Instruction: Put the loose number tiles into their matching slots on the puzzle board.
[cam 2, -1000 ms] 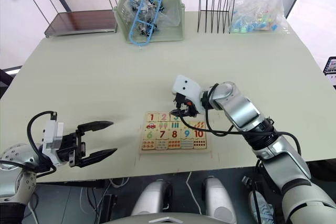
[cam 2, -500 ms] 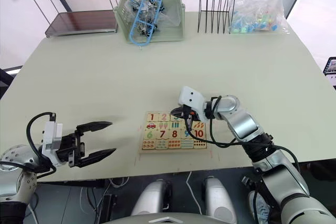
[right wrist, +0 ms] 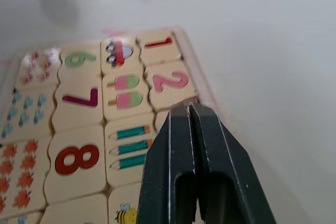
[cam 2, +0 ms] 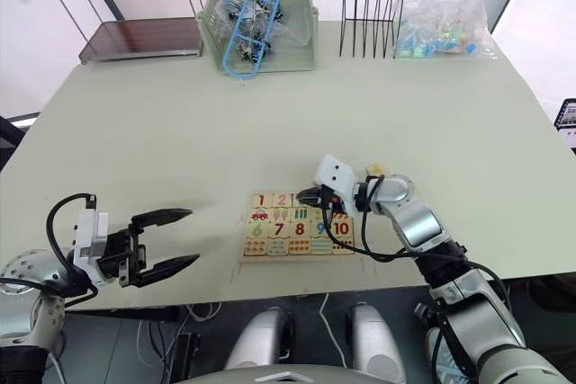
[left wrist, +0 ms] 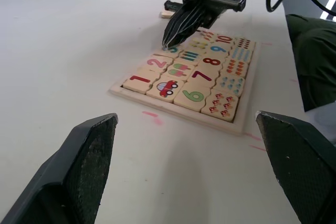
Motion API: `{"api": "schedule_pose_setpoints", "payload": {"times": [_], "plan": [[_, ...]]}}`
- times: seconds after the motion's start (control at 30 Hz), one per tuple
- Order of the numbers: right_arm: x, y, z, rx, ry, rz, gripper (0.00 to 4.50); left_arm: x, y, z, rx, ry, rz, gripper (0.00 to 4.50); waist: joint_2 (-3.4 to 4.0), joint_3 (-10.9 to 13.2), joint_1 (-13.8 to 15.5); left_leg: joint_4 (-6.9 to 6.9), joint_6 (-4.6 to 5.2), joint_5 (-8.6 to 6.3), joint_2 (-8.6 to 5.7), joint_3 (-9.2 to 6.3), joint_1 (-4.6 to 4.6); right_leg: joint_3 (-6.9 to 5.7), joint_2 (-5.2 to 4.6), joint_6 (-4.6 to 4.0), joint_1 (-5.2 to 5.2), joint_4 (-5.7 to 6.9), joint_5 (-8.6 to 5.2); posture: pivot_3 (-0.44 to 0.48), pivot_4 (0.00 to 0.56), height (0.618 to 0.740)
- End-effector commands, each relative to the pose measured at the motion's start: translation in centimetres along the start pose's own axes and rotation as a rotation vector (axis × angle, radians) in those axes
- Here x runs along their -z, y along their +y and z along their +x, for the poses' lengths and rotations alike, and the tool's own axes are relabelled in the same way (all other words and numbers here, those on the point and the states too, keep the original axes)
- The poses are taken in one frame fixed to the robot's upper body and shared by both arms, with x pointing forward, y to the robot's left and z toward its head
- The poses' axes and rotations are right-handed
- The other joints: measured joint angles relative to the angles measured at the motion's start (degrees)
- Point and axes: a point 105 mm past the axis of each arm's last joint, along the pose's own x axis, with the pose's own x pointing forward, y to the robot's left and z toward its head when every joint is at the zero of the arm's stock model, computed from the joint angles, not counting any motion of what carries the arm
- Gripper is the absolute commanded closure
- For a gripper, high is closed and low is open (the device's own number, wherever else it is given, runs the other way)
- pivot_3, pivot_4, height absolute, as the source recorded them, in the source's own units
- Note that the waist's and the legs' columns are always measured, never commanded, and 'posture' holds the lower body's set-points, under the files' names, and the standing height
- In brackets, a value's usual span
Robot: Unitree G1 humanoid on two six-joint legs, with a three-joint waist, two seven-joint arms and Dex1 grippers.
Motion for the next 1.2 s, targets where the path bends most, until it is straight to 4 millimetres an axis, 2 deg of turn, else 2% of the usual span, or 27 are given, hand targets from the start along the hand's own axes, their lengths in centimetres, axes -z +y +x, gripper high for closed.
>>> {"api": "schedule_pose_setpoints", "payload": {"times": [0.03, 0.27, 0.4, 0.5, 0.63, 0.73, 0.8, 0.9, 1.0, 1.07, 1.13, 1.17, 1.2], "plan": [[-2.1, -0.2, -1.5, 0.035, -0.082, -0.038, 4.45, -1.0, 0.3, -0.1, -0.056, -0.041, 0.008, 0.00, 0.00, 0.0, 0.0, 0.00, 0.00, 0.00, 0.00, -0.01, 0.00, 0.00, 0.00, 0.00, 0.00, 0.00, 0.00, 0.000, 0.150, 0.740], [-2.9, -0.9, -4.7, 0.190, -0.194, -0.043, 4.45, -2.8, 0.8, 1.2, -0.212, -0.133, -0.029, 0.00, -0.02, 0.0, 0.1, 0.01, 0.00, 0.00, 0.00, -0.08, 0.02, 0.03, -0.02, 0.02, 0.01, 0.02, 0.01, 0.000, 0.150, 0.740], [-2.0, -1.4, -7.1, 0.293, -0.216, -0.027, 4.45, -3.7, 0.1, 2.4, -0.289, -0.191, -0.078, 0.00, -0.04, 0.0, 0.1, 0.02, 0.00, 0.00, 0.00, -0.11, 0.05, 0.04, -0.02, 0.03, 0.09, 0.01, 0.01, 0.000, 0.150, 0.740], [-1.1, -1.4, -9.0, 0.379, -0.223, -0.028, 4.45, -3.3, -0.4, 2.5, -0.340, -0.169, -0.094, 0.00, -0.05, 0.0, 0.1, 0.02, 0.00, 0.00, -0.02, -0.10, 0.06, 0.13, -0.02, 0.04, 0.09, -0.01, 0.02, 0.000, 0.150, 0.740], [0.0, -1.2, -11.3, 0.468, -0.233, -0.004, 4.45, -2.7, -0.2, 1.9, -0.436, -0.145, -0.105, 0.00, -0.05, 0.0, 0.1, 0.02, 0.00, 0.00, -0.03, -0.03, 0.09, 0.12, 0.05, 0.03, 0.09, 0.03, 0.02, 0.000, 0.150, 0.740], [1.2, -0.9, -14.0, 0.549, -0.240, 0.033, 4.45, -2.4, -0.1, 1.5, -0.509, -0.131, -0.113, 0.00, -0.06, 0.0, 0.2, 0.03, 0.00, 0.00, -0.04, -0.01, 0.12, 0.10, 0.06, 0.03, 0.15, 0.02, 0.01, 0.000, 0.150, 0.740], [1.6, -0.8, -15.1, 0.583, -0.246, 0.049, 4.45, -2.4, -0.1, 1.4, -0.539, -0.130, -0.117, 0.00, -0.06, 0.0, 0.3, 0.04, 0.00, 0.00, -0.06, 0.01, 0.11, 0.12, 0.04, 0.03, 0.17, 0.00, 0.01, 0.000, 0.150, 0.740], [2.7, -0.5, -17.4, 0.663, -0.243, 0.075, 3.64, -2.0, -0.5, 0.9, -0.576, -0.110, -0.114, 0.00, -0.07, 0.0, 0.2, 0.04, 0.00, 0.00, -0.07, 0.03, 0.14, 0.15, 0.05, 0.03, 0.19, 0.00, 0.01, 0.000, 0.150, 0.740], [3.7, 0.3, -19.0, 0.717, -0.236, 0.101, 2.35, -1.6, -0.8, 0.4, -0.612, -0.099, -0.123, 0.00, -0.07, -0.1, 0.2, 0.04, 0.00, 0.00, -0.07, 0.04, 0.17, 0.16, 0.06, 0.03, 0.22, -0.01, 0.01, 0.000, 0.150, 0.740], [4.4, 1.2, -19.8, 0.746, -0.230, 0.121, 1.24, -1.5, -1.0, 0.1, -0.635, -0.096, -0.125, 0.00, -0.07, -0.1, 0.2, 0.03, 0.00, 0.00, -0.07, 0.03, 0.17, 0.16, 0.07, 0.03, 0.23, -0.01, 0.00, 0.000, 0.150, 0.740], [4.8, 1.8, -20.3, 0.766, -0.227, 0.137, 0.74, -1.4, -1.1, -0.1, -0.648, -0.092, -0.123, 0.00, -0.07, -0.1, 0.2, 0.04, 0.00, 0.00, -0.07, 0.04, 0.18, 0.16, 0.07, 0.03, 0.23, 0.00, 0.00, 0.000, 0.150, 0.740], [5.0, 2.1, -20.6, 0.773, -0.223, 0.145, 0.20, -1.3, -1.2, -0.1, -0.652, -0.091, -0.123, 0.00, -0.07, -0.1, 0.2, 0.04, 0.00, 0.00, -0.07, 0.04, 0.21, 0.16, 0.07, 0.03, 0.26, -0.01, 0.00, 0.000, 0.150, 0.740], [5.2, 2.5, -20.8, 0.780, -0.220, 0.154, 0.06, -1.2, -1.2, -0.2, -0.655, -0.089, -0.123, 0.00, -0.07, -0.1, 0.2, 0.04, 0.00, 0.00, -0.07, 0.04, 0.25, 0.16, 0.07, 0.03, 0.30, -0.01, -0.01, 0.000, 0.150, 0.740]]}}
